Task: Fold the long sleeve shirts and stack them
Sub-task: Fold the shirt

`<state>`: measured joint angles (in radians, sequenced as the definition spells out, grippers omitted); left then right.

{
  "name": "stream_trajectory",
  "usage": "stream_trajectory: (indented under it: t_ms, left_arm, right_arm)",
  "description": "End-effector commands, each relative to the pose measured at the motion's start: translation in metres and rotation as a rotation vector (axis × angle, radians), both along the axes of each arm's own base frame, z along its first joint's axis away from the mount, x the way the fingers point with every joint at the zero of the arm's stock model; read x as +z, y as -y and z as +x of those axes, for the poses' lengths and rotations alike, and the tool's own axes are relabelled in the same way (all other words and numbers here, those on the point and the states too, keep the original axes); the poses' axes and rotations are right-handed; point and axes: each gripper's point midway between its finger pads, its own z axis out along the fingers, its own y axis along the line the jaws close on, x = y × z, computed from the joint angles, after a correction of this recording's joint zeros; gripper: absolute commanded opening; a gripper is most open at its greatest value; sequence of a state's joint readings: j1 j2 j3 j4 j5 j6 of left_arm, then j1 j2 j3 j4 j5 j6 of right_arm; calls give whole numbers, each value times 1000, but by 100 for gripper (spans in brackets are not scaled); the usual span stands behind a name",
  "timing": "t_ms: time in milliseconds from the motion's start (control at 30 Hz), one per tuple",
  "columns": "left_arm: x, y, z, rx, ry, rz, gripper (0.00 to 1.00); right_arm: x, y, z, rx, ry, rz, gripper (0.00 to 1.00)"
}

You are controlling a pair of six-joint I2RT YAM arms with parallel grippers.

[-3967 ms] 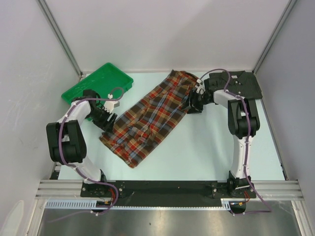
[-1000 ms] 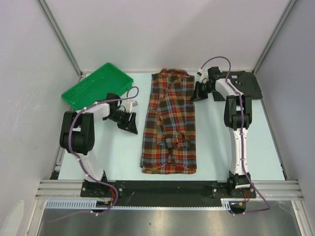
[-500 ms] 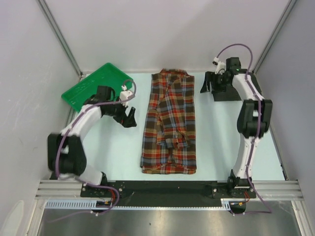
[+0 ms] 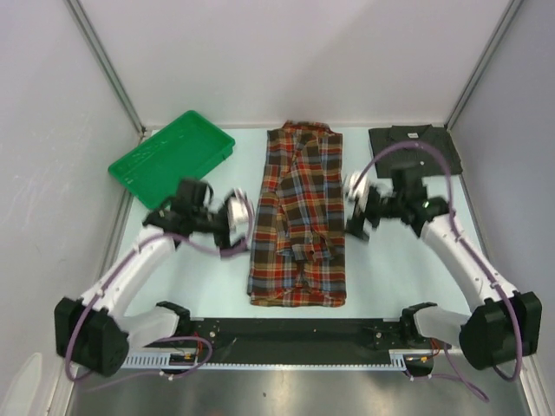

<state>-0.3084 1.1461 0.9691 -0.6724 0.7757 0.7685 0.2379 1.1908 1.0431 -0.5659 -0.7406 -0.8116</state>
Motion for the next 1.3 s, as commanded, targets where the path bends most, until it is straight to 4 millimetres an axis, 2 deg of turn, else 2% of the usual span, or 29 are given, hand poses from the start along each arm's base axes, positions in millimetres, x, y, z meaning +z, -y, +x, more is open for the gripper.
stream_trajectory:
  t_ms: [0, 33, 100, 167, 233, 300, 367, 400, 467, 533, 567, 633, 667, 733, 767, 833, 867, 900, 933, 967, 1000, 1033, 1133, 1167, 1233, 1267]
  left_arm:
    - [-56, 2, -68, -263, 239, 130, 99]
    - [-76, -3, -81, -291, 272, 155, 99]
    - [-94, 1, -93, -381, 332, 201, 99]
    - [-116, 0, -102, -435, 333, 228, 99]
    - [-129, 4, -108, -471, 351, 241, 99]
    - [-135, 12, -114, -538, 388, 242, 98]
    - [-145, 12, -118, -570, 395, 267, 94]
    - [-151, 12, -121, -602, 398, 293, 89]
    - [-158, 12, -120, -606, 409, 308, 86]
    - [-166, 10, -116, -604, 445, 325, 85]
    - [-169, 9, -115, -609, 460, 338, 83]
    - [-173, 9, -112, -606, 479, 346, 78]
    - [-174, 9, -111, -609, 479, 352, 77]
    - [-174, 12, -109, -609, 471, 353, 67]
    - [-175, 12, -109, -607, 462, 355, 64]
    - [-173, 17, -106, -598, 443, 350, 52]
    - [-170, 19, -107, -600, 437, 338, 47]
    - [-168, 22, -106, -593, 431, 328, 36]
    - [-163, 24, -105, -590, 430, 320, 30]
    - [-161, 25, -107, -590, 422, 315, 24]
    - [-159, 25, -108, -597, 419, 308, 8]
    - [-158, 24, -112, -602, 403, 311, 2]
    - [-152, 19, -125, -627, 375, 292, 0]
    - [-147, 19, -127, -613, 380, 276, 0]
    - [-146, 16, -132, -611, 363, 272, 0]
    - [-145, 15, -134, -608, 365, 267, 0]
  right_arm:
    - [-87, -4, -105, 365, 14, -180, 97]
    - [-84, -4, -116, 394, 87, -190, 96]
    - [-102, -8, -141, 490, 125, -236, 93]
    - [-127, -1, -164, 583, 140, -279, 91]
    - [-137, -4, -176, 660, 183, -293, 89]
    - [-149, -7, -175, 670, 233, -313, 86]
    - [-161, -14, -177, 698, 259, -325, 83]
    - [-167, -14, -177, 710, 258, -342, 78]
    - [-178, -14, -182, 764, 251, -358, 67]
    - [-182, -20, -176, 766, 304, -360, 65]
    - [-195, -15, -174, 754, 313, -395, 63]
    - [-202, -16, -169, 753, 348, -417, 62]
    - [-201, -19, -162, 736, 380, -420, 59]
    - [-205, -20, -159, 720, 358, -431, 56]
    - [-203, -22, -153, 705, 378, -435, 51]
    - [-201, -26, -146, 672, 386, -432, 45]
    - [-200, -26, -143, 655, 384, -434, 37]
    - [-197, -27, -142, 645, 377, -427, 32]
    - [-193, -29, -141, 635, 370, -422, 26]
    - [-191, -29, -141, 628, 365, -418, 12]
    - [-189, -29, -141, 622, 362, -415, 0]
    - [-185, -29, -142, 610, 361, -405, 0]
    - [-182, -27, -155, 608, 312, -393, 0]
    - [-173, -30, -158, 602, 323, -376, 0]
    - [-172, -32, -170, 622, 315, -372, 0]
    - [-167, -32, -169, 588, 315, -359, 0]
